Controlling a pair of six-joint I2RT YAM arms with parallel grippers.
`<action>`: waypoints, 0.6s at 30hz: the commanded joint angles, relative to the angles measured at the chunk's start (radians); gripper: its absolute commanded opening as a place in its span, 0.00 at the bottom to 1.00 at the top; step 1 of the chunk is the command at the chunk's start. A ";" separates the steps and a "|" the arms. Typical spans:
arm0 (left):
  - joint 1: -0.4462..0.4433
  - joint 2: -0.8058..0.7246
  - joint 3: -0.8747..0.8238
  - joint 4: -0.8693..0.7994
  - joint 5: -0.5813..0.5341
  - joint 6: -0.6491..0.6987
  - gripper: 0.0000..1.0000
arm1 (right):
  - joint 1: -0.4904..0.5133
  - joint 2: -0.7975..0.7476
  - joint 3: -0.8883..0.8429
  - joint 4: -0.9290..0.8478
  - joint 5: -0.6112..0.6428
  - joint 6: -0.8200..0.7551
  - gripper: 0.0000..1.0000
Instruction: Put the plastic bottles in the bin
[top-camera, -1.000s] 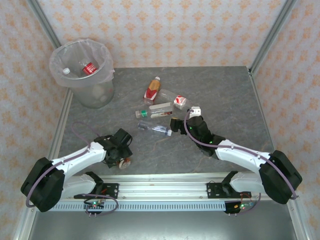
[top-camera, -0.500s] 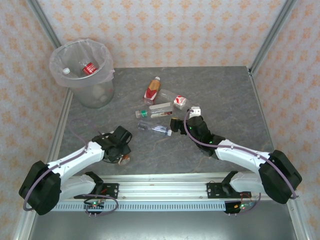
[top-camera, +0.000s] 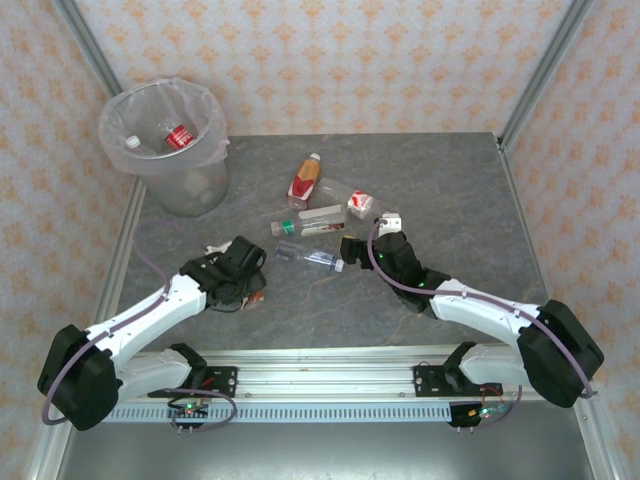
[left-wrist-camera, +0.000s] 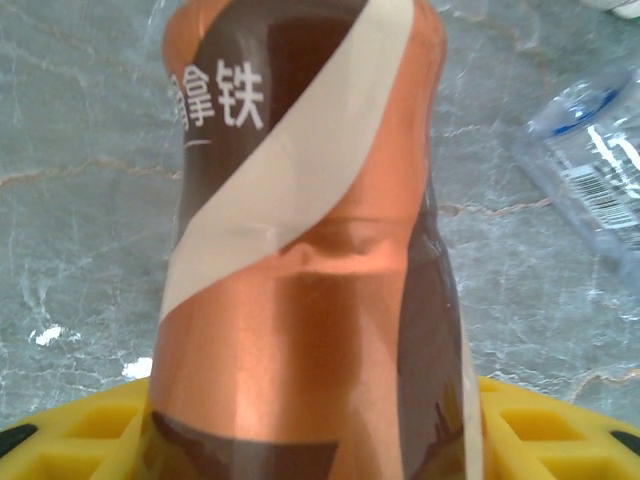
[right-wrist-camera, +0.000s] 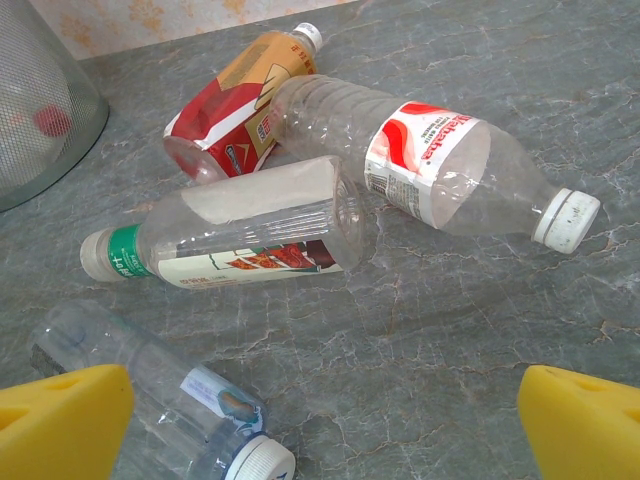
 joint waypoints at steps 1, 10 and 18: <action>-0.003 0.014 0.063 -0.010 -0.084 0.040 0.47 | 0.004 -0.014 0.014 0.019 0.021 0.000 0.99; -0.002 0.095 0.231 0.054 -0.160 0.095 0.48 | 0.004 -0.021 0.020 0.045 0.023 -0.004 0.99; -0.002 0.168 0.357 0.094 -0.174 0.154 0.48 | 0.004 -0.061 0.025 0.045 0.017 -0.005 0.99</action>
